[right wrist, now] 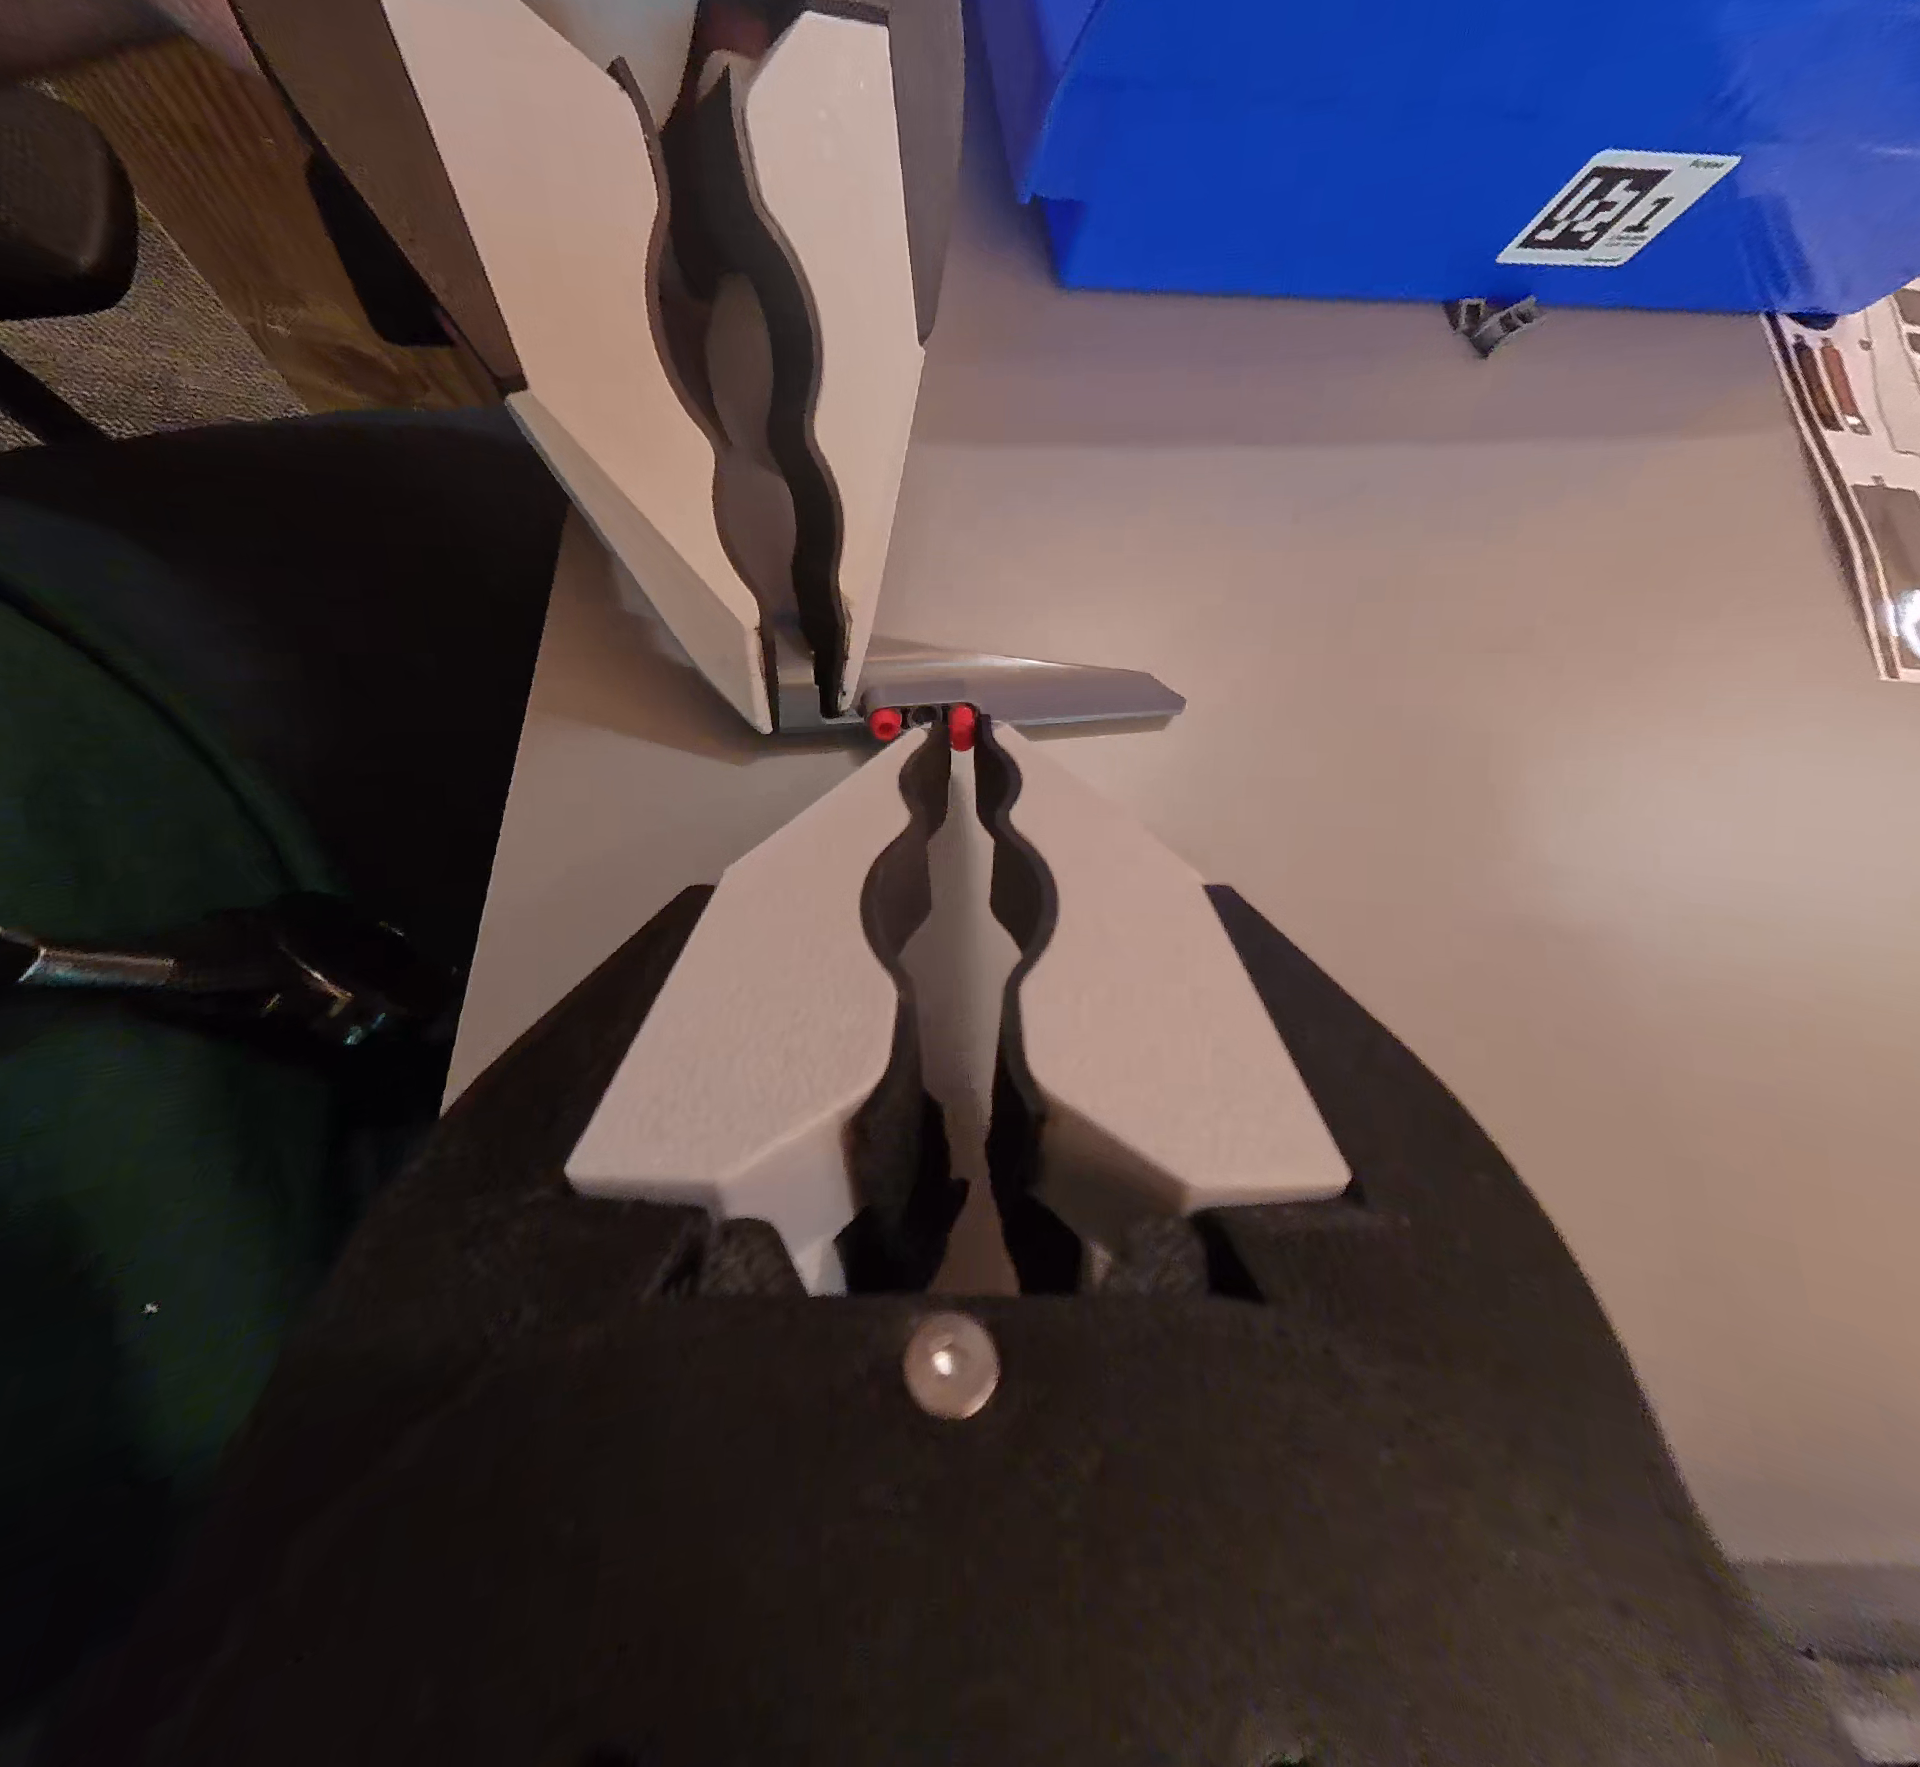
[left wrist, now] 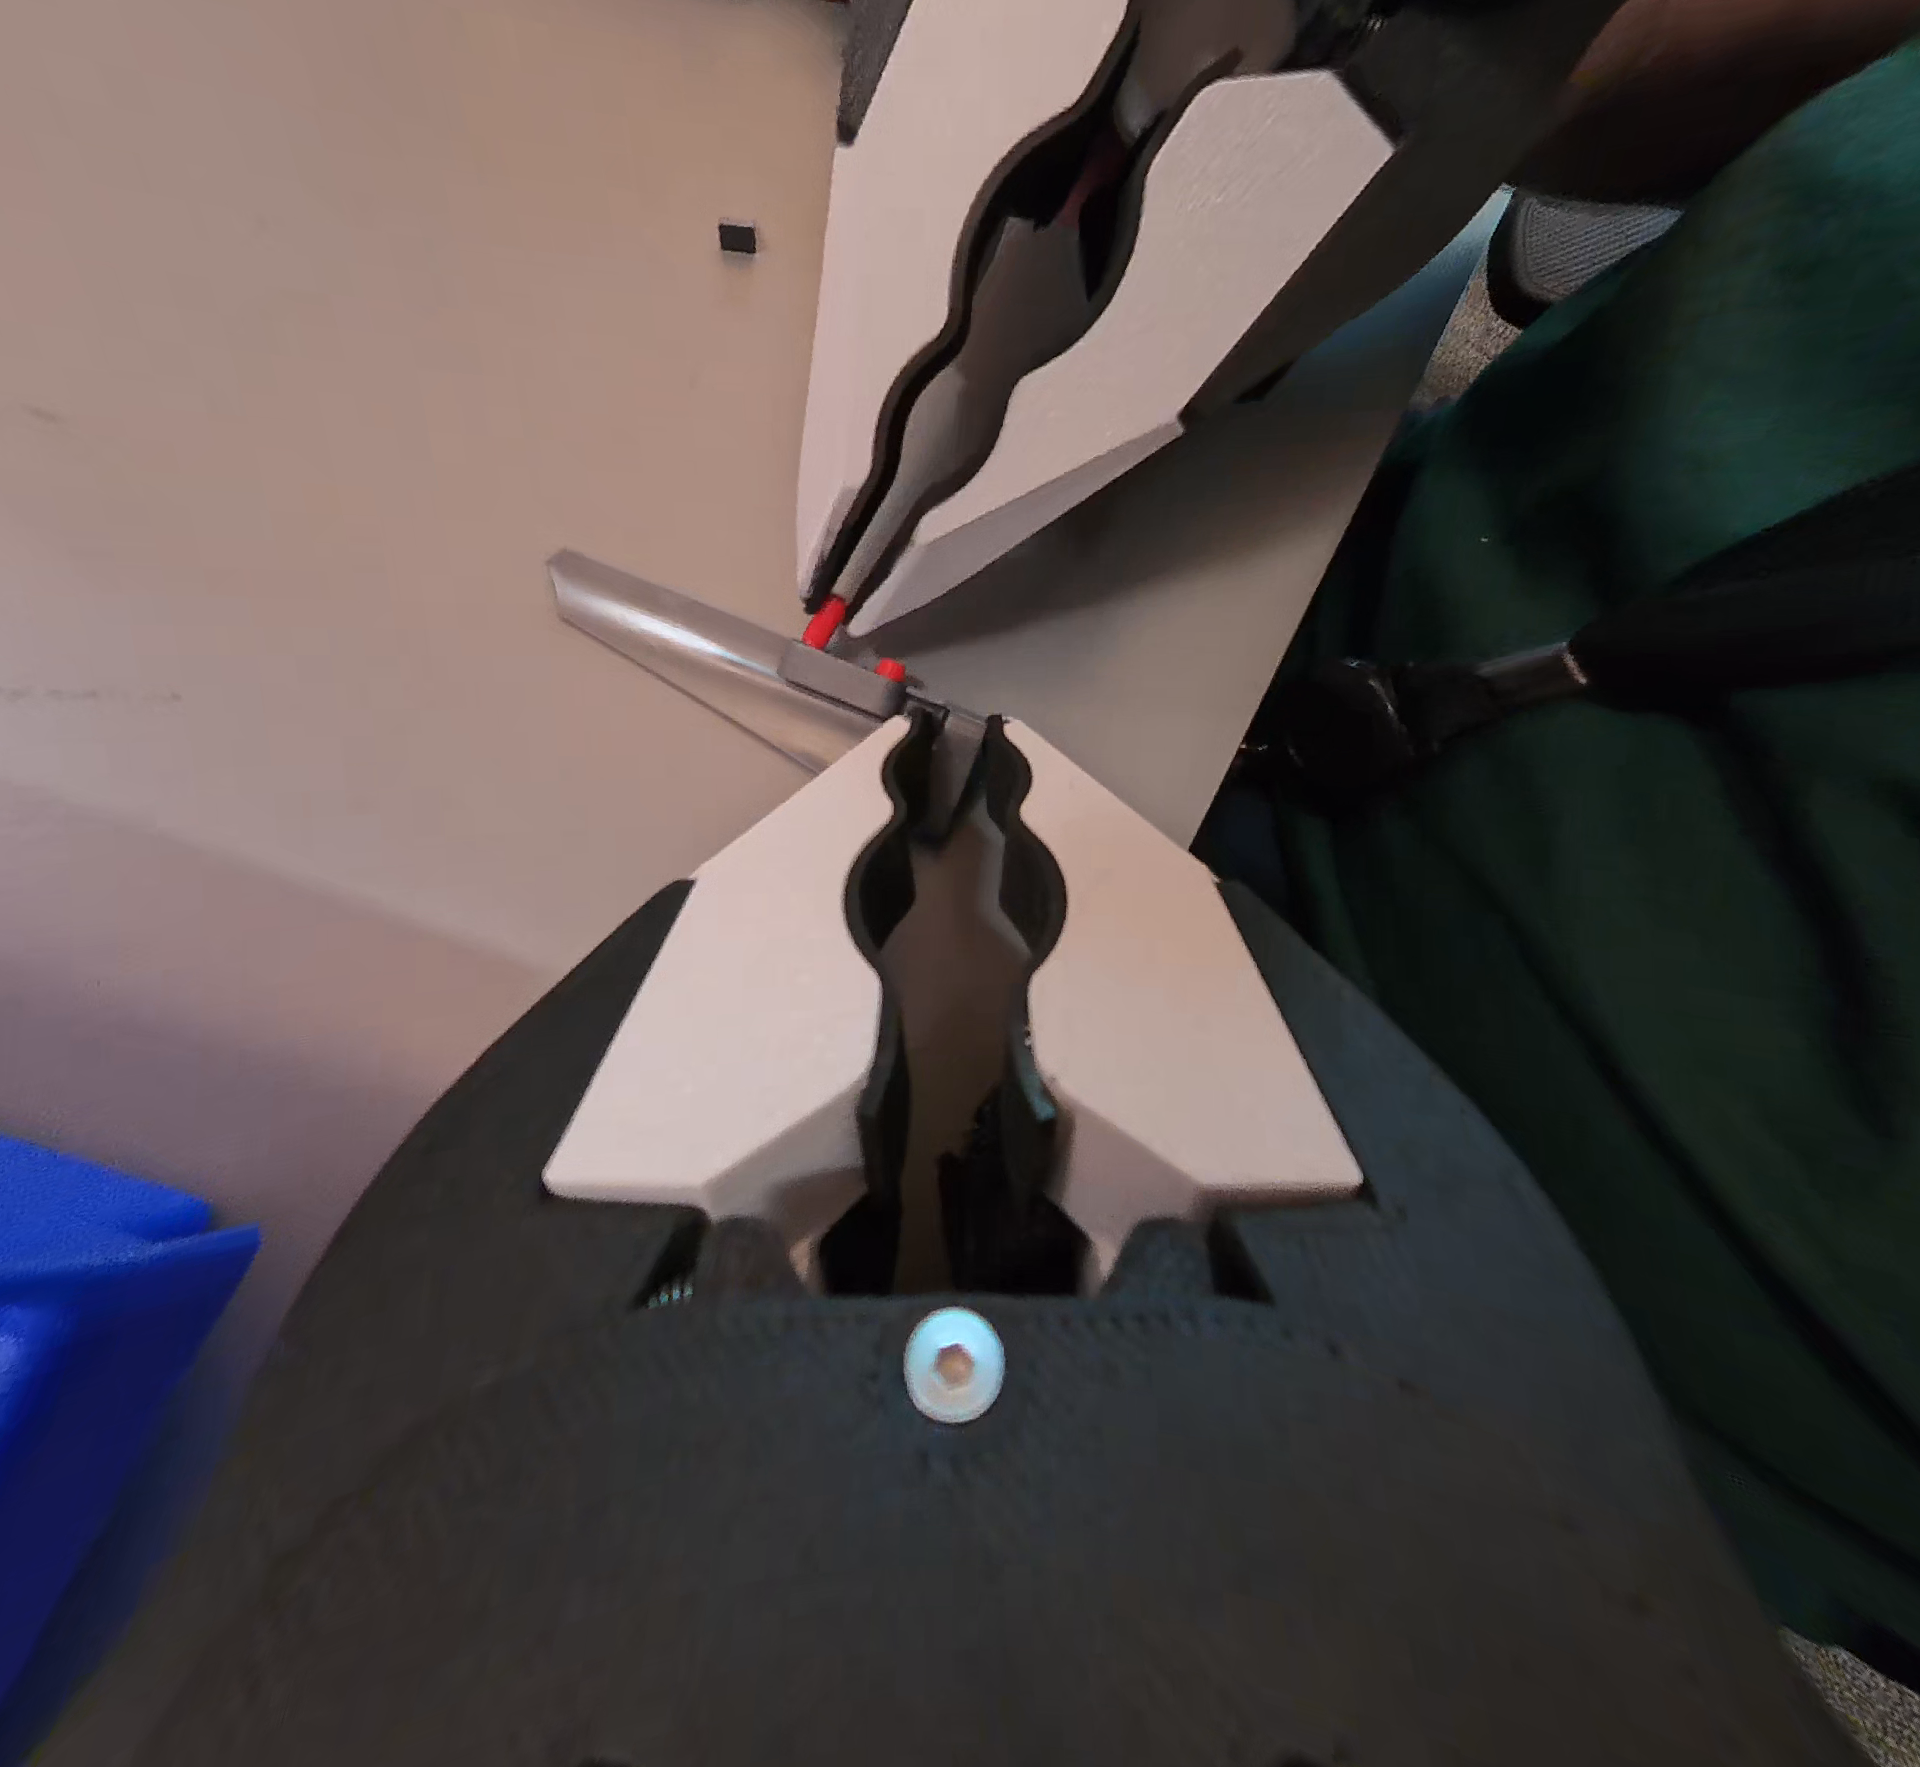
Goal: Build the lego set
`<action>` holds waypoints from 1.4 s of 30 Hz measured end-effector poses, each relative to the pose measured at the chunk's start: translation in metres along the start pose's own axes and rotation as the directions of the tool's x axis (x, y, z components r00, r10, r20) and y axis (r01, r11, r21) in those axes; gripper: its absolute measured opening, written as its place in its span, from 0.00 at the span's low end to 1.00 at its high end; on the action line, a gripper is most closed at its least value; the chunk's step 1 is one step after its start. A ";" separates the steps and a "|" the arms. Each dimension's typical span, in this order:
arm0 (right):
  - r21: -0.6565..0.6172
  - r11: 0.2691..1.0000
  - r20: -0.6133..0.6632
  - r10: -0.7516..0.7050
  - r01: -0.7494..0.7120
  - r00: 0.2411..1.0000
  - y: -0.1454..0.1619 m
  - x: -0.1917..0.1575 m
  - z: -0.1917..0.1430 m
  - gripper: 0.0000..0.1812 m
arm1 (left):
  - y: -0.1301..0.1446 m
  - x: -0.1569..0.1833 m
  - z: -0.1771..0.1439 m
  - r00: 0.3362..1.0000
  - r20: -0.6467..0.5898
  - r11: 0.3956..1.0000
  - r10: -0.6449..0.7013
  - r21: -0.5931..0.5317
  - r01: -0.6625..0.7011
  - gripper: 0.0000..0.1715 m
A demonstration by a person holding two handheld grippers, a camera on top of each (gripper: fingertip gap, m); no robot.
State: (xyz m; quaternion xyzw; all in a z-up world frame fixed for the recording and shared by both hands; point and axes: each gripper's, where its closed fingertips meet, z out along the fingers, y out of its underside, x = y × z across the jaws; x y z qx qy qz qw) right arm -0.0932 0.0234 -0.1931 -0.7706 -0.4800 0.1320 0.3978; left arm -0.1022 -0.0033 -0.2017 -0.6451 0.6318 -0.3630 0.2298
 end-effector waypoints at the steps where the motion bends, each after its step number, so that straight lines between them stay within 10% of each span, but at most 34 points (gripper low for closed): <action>1: -0.005 1.000 0.001 0.002 -0.002 1.000 0.001 0.000 0.001 0.01 | 0.000 0.000 0.000 1.000 -0.002 1.000 0.001 0.000 -0.001 0.05; 42: -0.030 0.998 0.127 0.058 -0.055 0.990 0.004 -0.002 0.005 0.01 | 0.002 0.002 -0.001 0.995 -0.104 0.999 0.009 -0.033 -0.013 0.05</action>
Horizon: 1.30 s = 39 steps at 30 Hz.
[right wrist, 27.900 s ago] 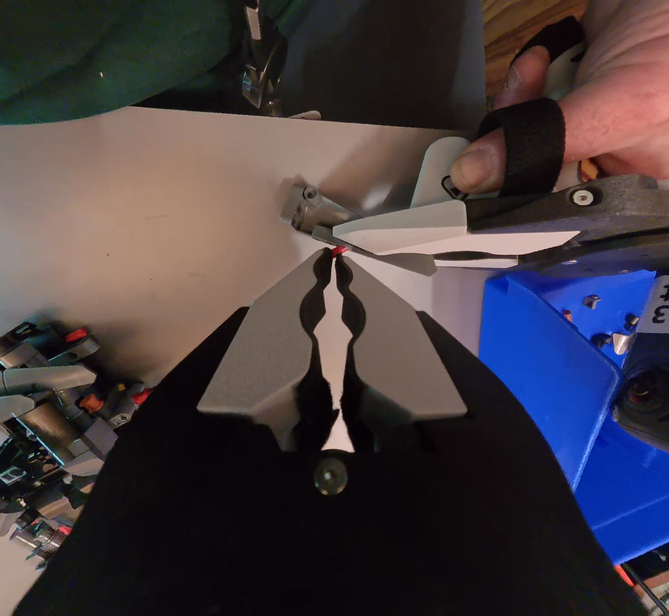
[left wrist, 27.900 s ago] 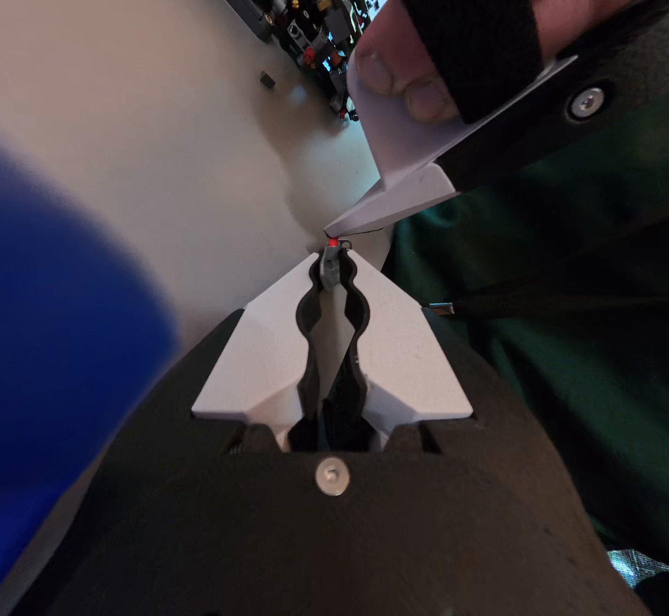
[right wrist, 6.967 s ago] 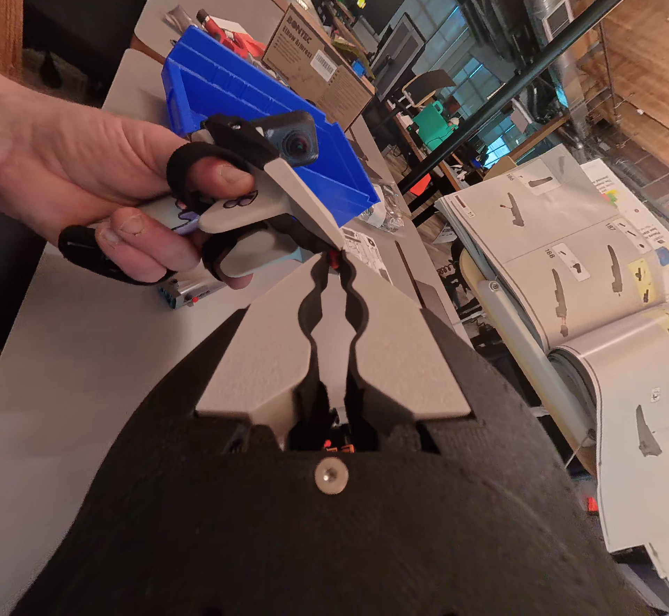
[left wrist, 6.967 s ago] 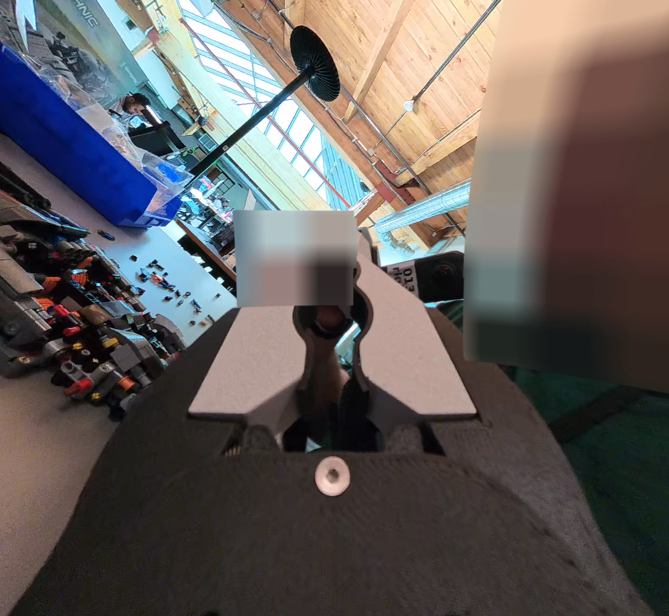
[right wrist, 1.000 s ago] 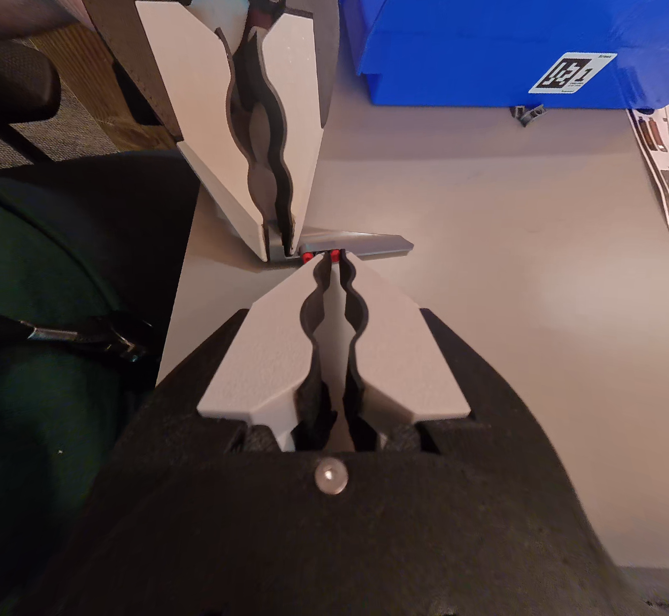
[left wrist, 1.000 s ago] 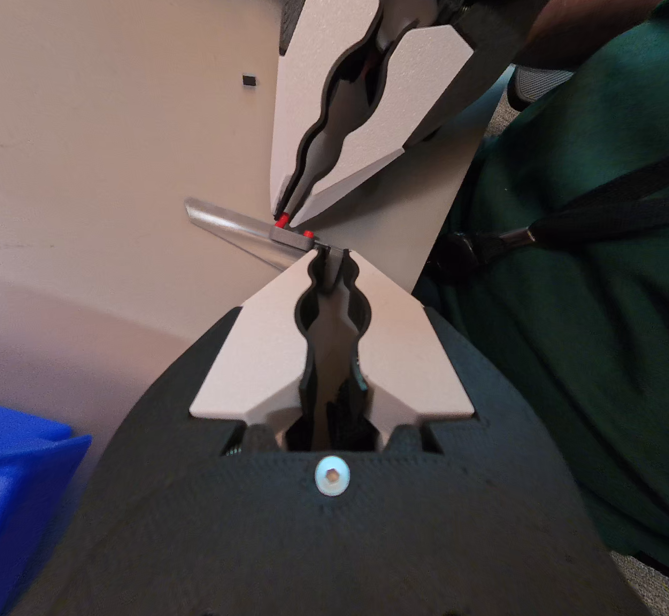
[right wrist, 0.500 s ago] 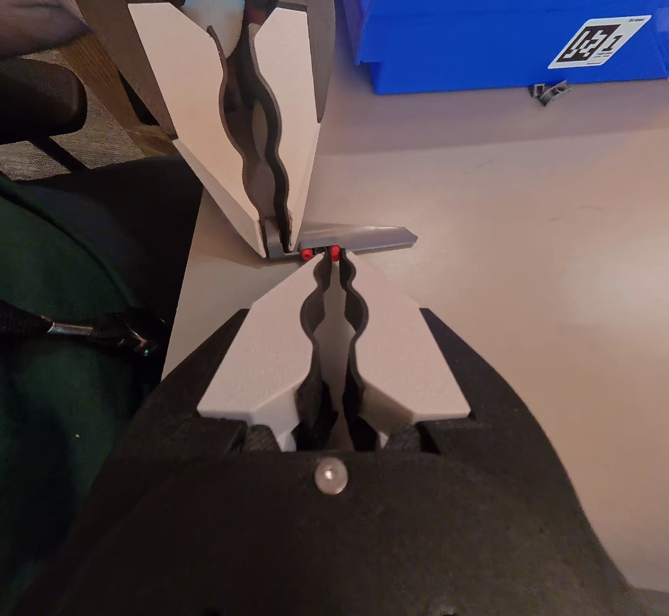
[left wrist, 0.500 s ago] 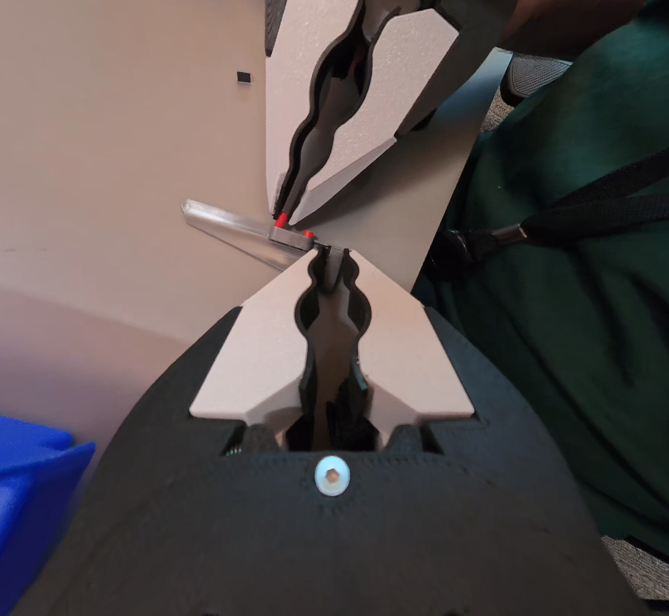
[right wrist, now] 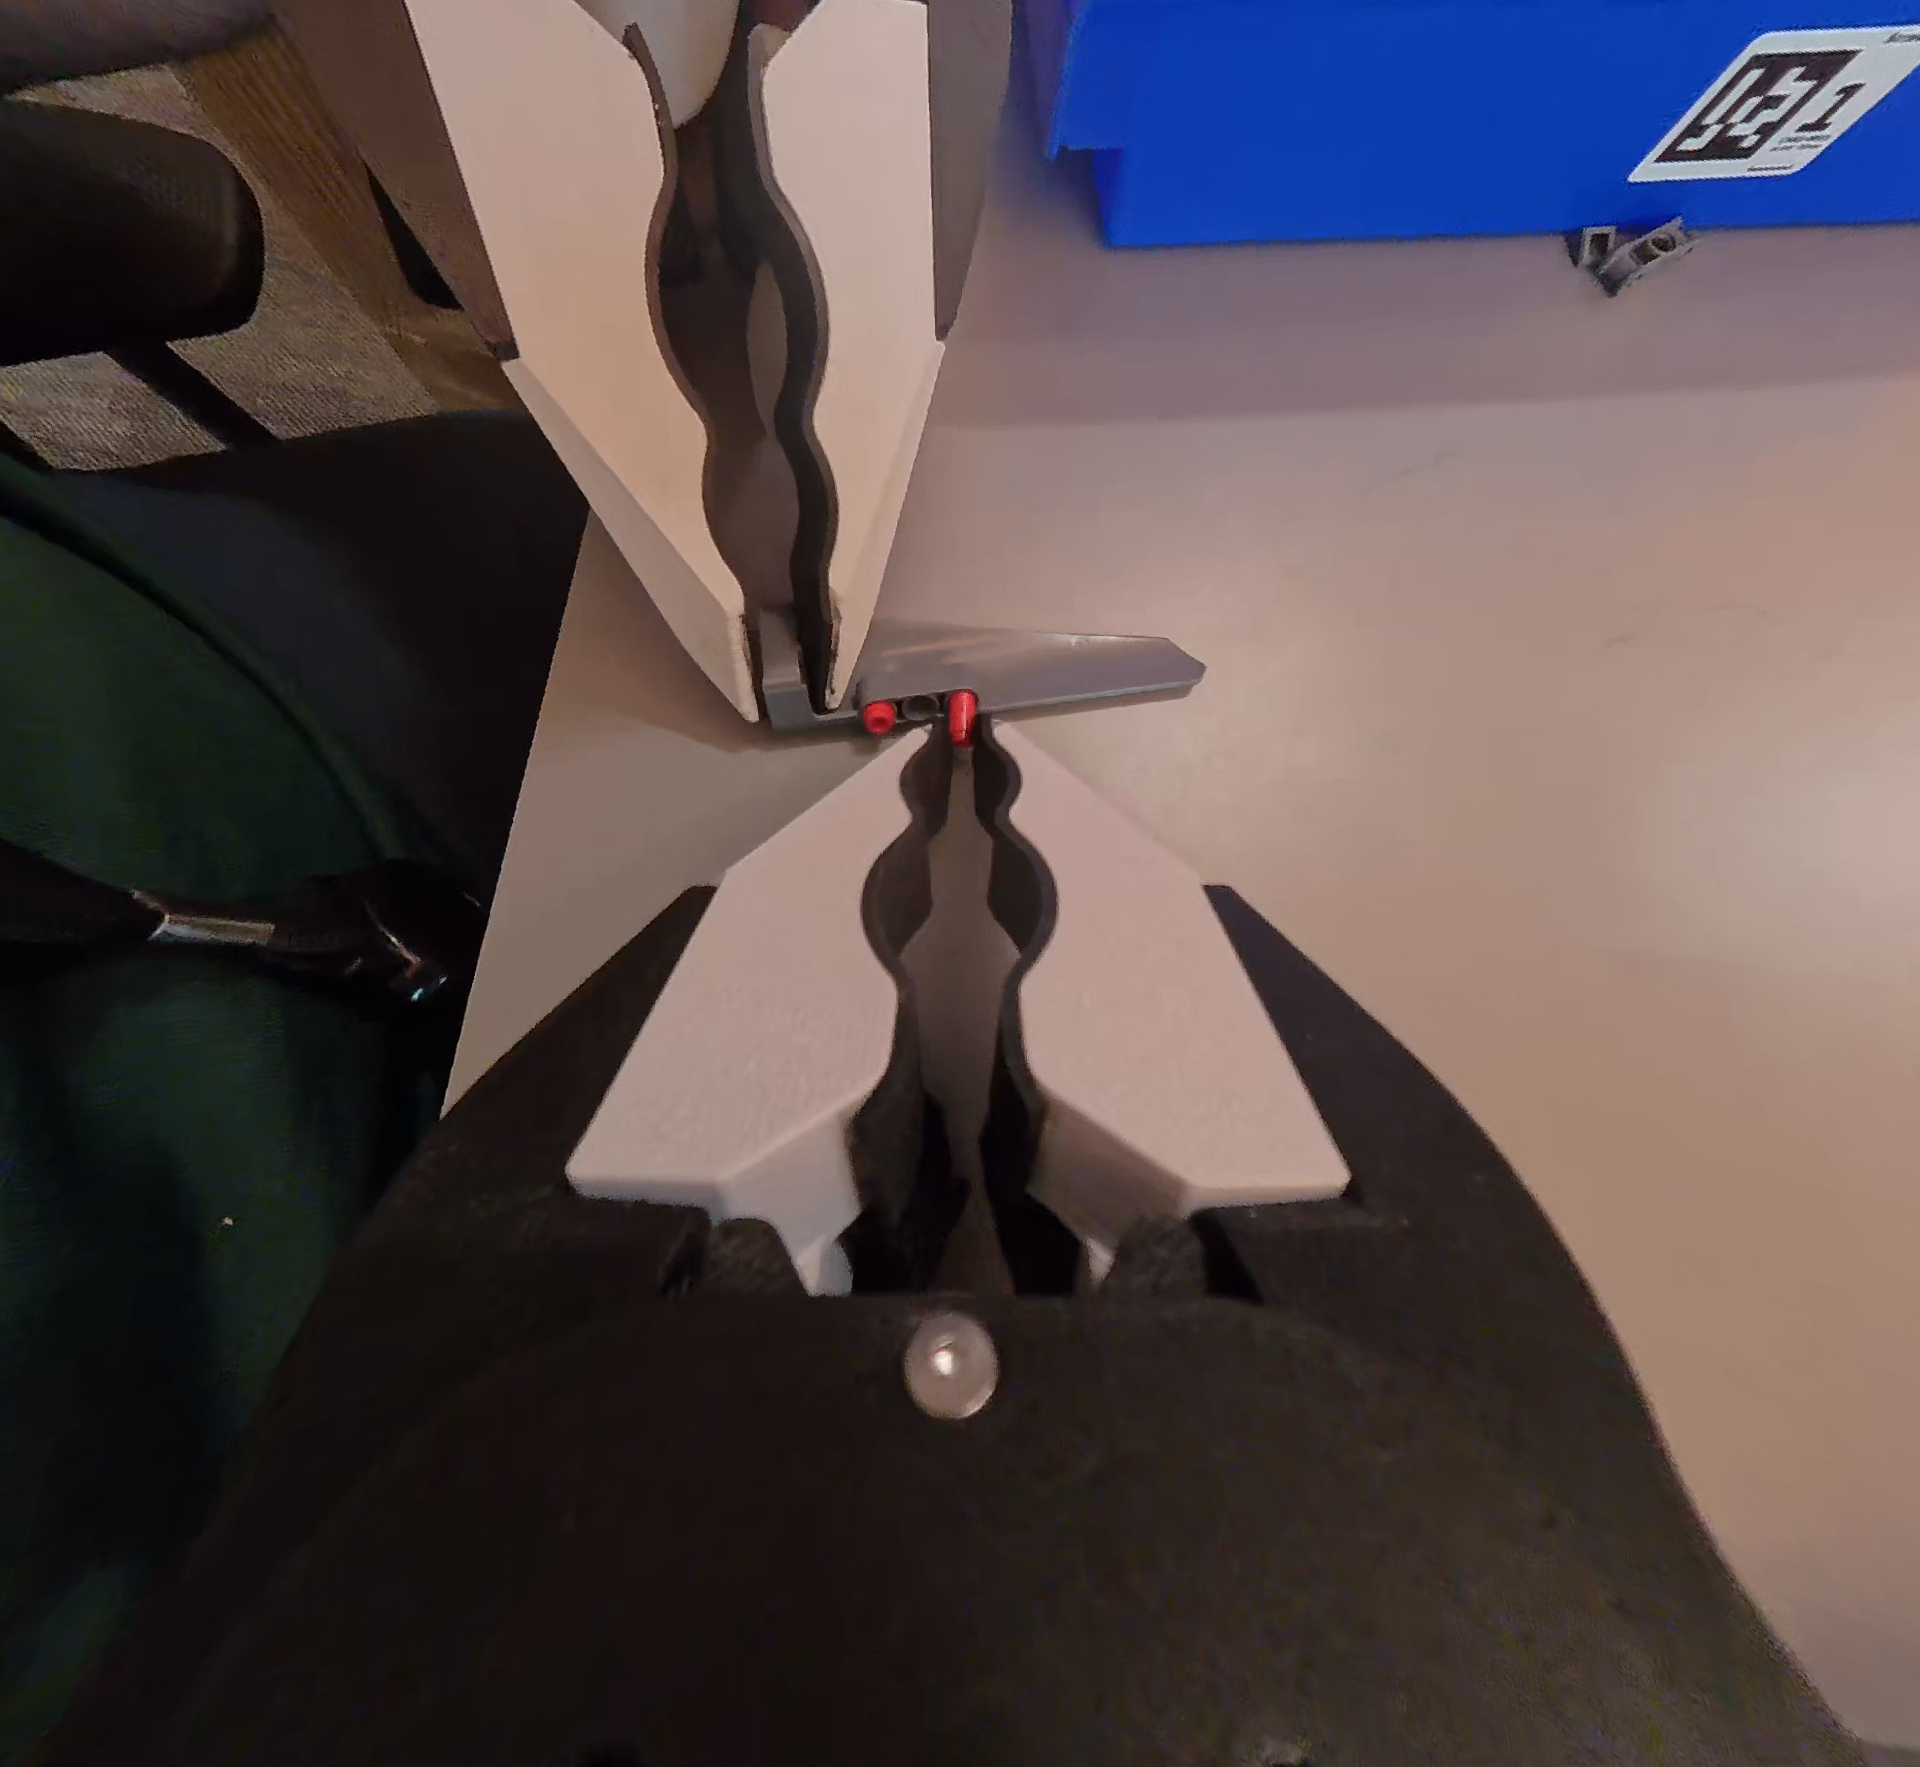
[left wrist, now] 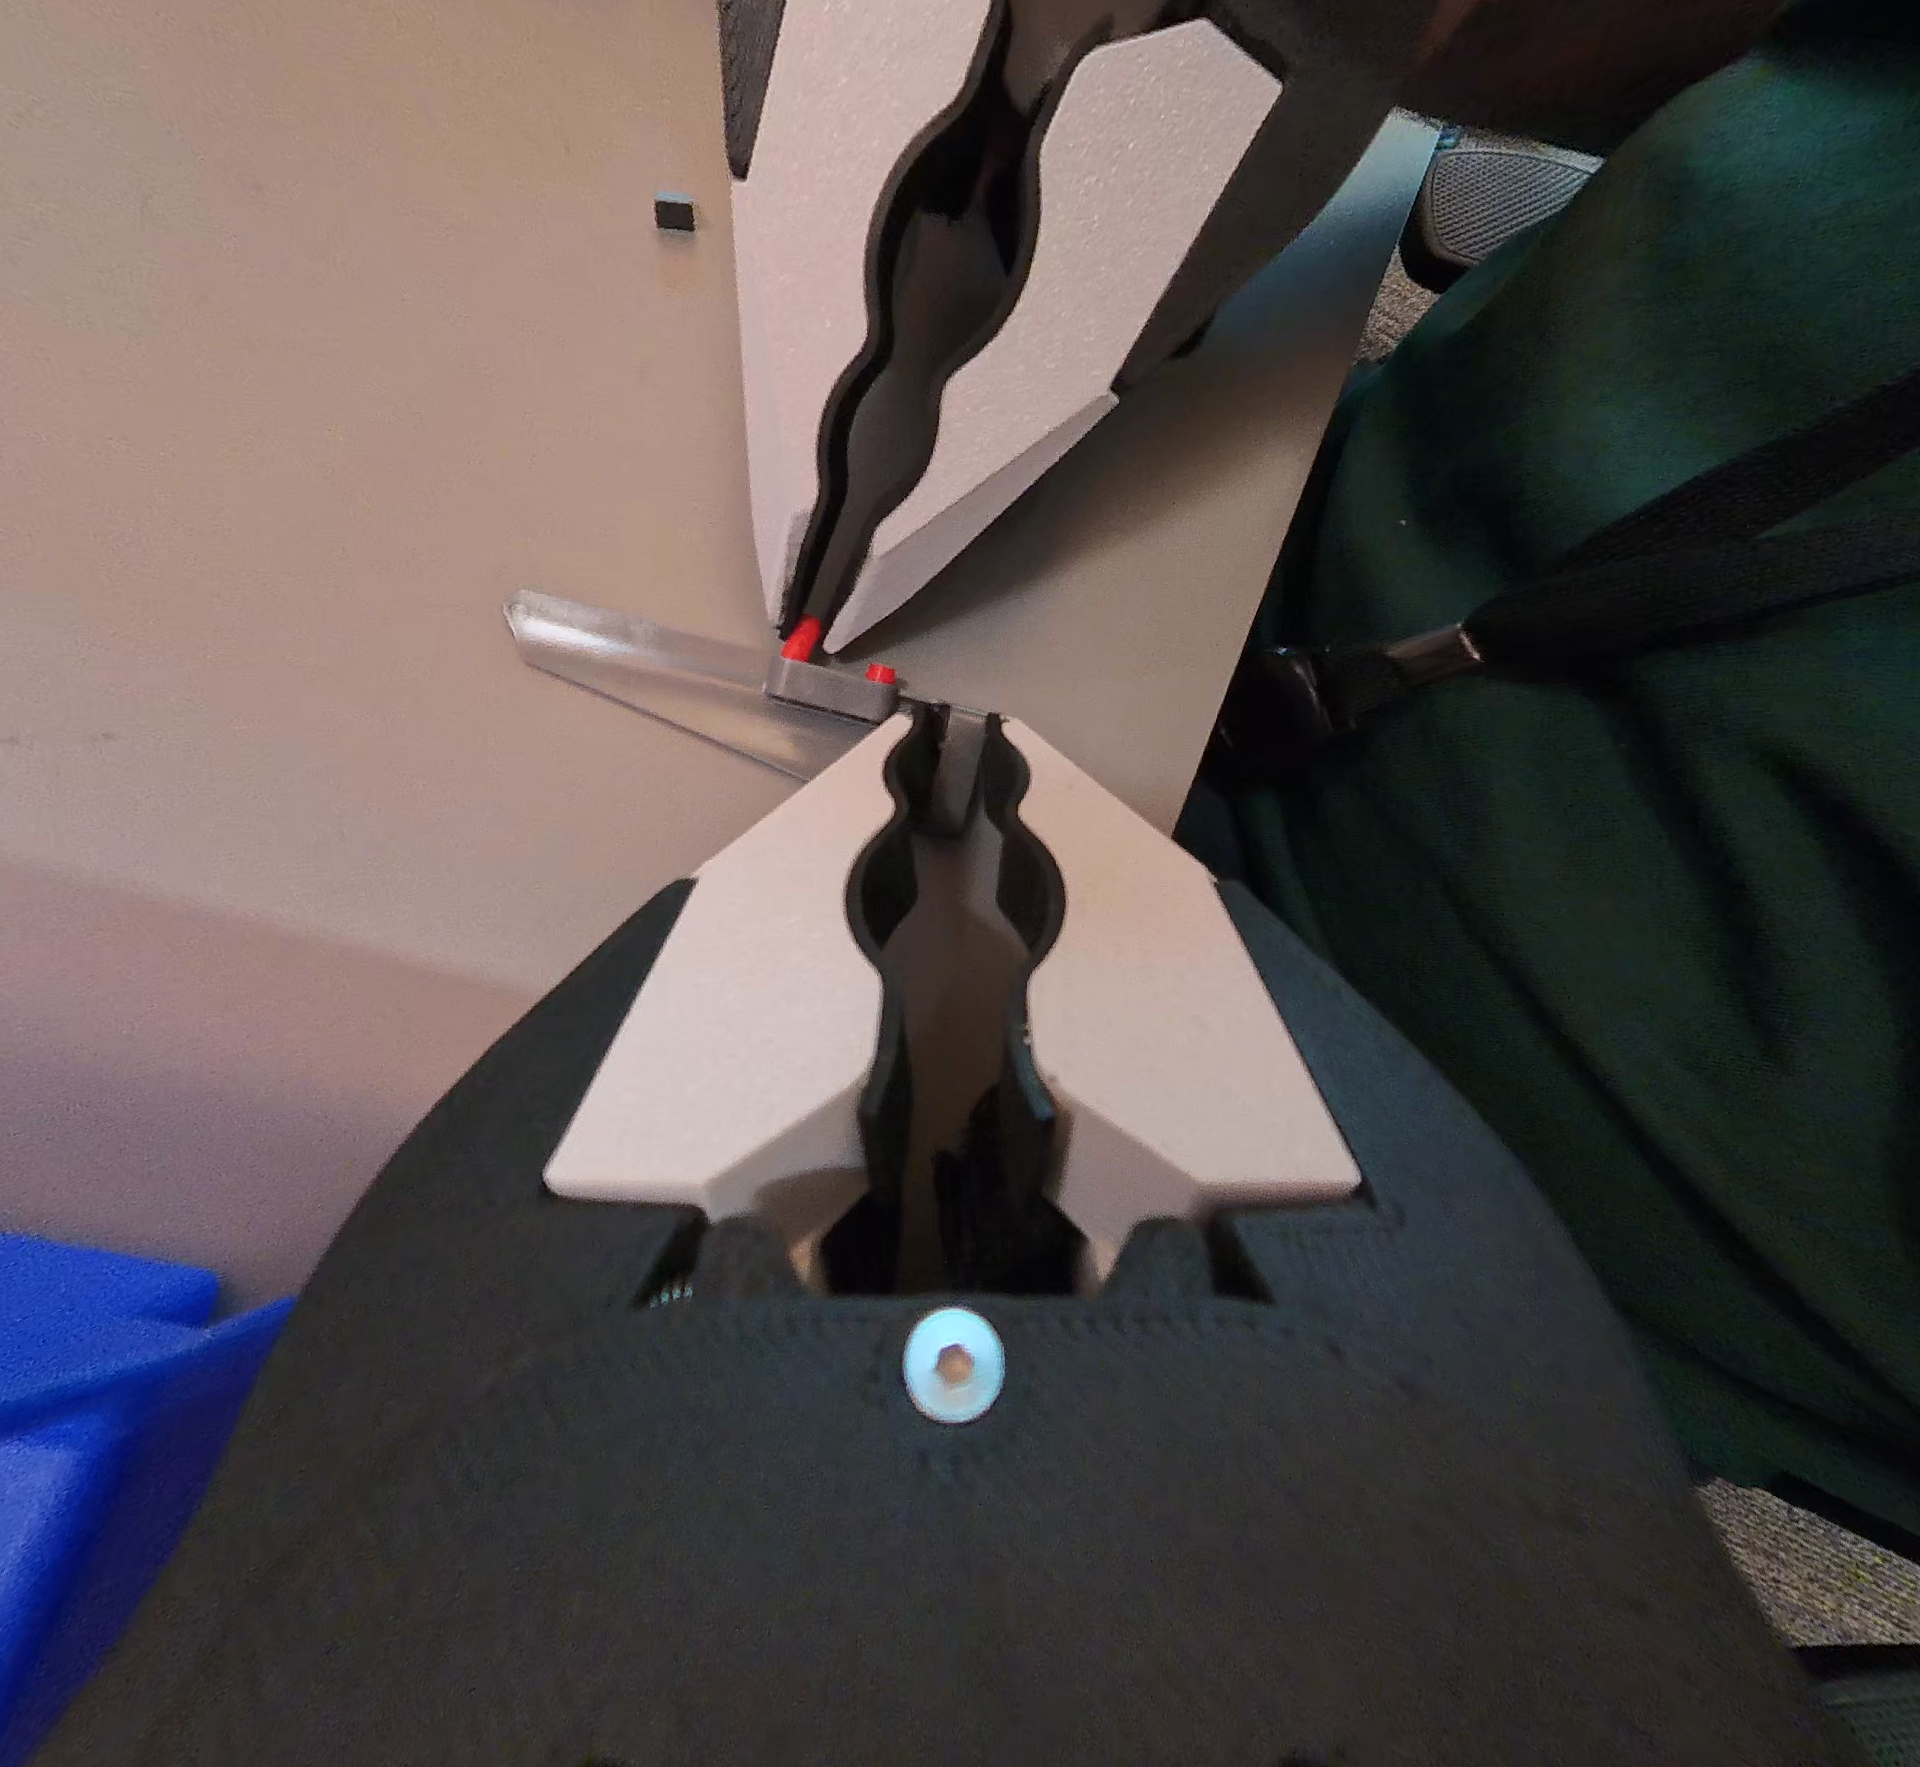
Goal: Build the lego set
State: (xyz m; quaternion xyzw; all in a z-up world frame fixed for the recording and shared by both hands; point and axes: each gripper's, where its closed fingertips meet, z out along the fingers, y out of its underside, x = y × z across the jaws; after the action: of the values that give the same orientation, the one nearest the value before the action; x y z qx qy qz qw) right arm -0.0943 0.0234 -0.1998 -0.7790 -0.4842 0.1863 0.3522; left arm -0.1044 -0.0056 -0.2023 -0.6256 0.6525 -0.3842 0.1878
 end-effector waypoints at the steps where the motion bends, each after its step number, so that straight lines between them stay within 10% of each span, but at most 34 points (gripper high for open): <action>1: -0.010 1.000 -0.003 -0.009 0.009 1.000 0.000 0.000 0.000 0.01 | 0.000 0.000 0.000 1.000 0.000 1.000 0.003 0.000 -0.003 0.05; 39: -0.149 0.975 0.216 -0.133 0.167 0.967 -0.002 -0.002 0.004 0.00 | 0.002 0.002 0.000 0.999 -0.040 0.999 0.032 -0.018 -0.033 0.05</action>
State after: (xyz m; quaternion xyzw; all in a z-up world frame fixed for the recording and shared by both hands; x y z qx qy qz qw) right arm -0.0995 0.0238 -0.2014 -0.7434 -0.5893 0.1971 0.2476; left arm -0.1059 -0.0076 -0.2030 -0.6090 0.6696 -0.3874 0.1750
